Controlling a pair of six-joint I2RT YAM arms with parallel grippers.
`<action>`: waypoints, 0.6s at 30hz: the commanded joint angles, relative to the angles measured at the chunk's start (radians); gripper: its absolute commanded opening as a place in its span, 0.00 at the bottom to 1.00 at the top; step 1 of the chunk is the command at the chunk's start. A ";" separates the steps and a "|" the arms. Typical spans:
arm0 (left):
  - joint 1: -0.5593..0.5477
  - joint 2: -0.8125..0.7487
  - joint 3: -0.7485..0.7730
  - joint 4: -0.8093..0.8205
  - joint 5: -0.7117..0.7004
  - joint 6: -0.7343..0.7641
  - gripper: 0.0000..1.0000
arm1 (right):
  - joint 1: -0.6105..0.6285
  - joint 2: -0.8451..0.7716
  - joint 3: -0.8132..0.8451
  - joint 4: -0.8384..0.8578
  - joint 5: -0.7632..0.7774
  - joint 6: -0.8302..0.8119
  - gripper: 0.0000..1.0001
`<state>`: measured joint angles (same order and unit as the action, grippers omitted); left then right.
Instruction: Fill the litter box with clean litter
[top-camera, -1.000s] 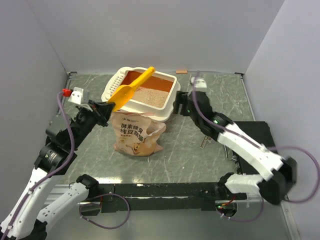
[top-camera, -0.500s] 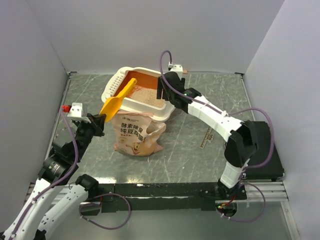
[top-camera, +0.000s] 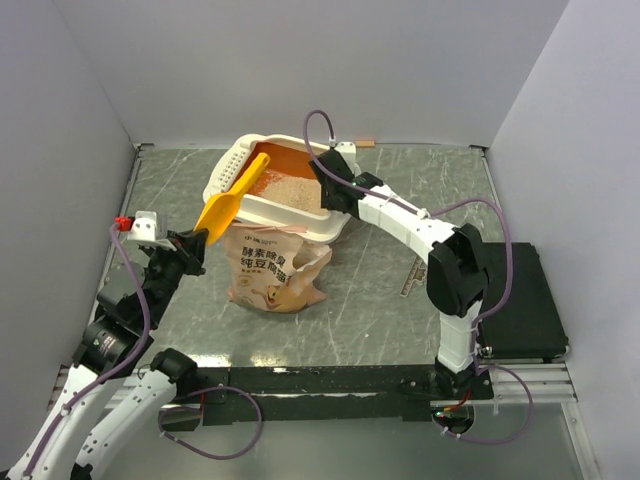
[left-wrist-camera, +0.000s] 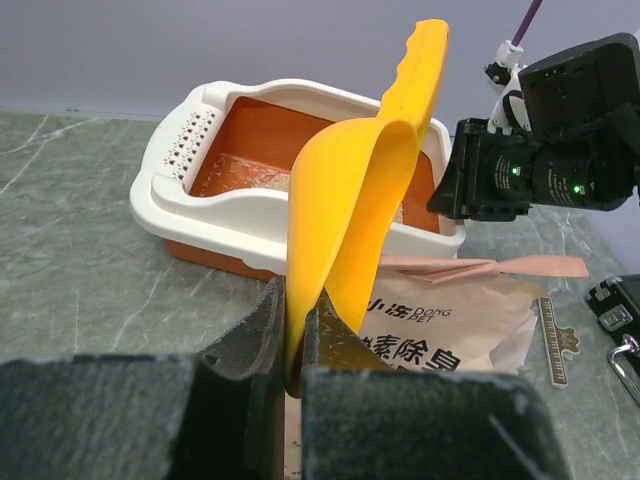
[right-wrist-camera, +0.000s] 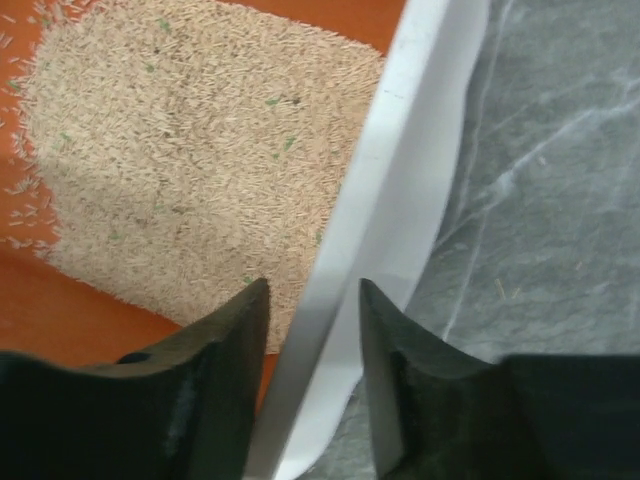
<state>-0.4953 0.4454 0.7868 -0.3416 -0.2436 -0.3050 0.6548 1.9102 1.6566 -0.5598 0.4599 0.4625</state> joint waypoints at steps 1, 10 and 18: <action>0.006 -0.011 -0.003 0.039 -0.023 0.006 0.01 | -0.046 0.013 0.071 -0.032 -0.015 -0.030 0.33; 0.023 -0.013 -0.006 0.049 -0.013 0.006 0.01 | -0.181 0.023 0.173 -0.103 -0.056 -0.117 0.00; 0.044 -0.017 -0.015 0.061 0.047 -0.011 0.01 | -0.352 -0.003 0.177 -0.013 -0.038 -0.260 0.00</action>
<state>-0.4633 0.4362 0.7727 -0.3408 -0.2371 -0.3046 0.4133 1.9400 1.7557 -0.6655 0.3225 0.2829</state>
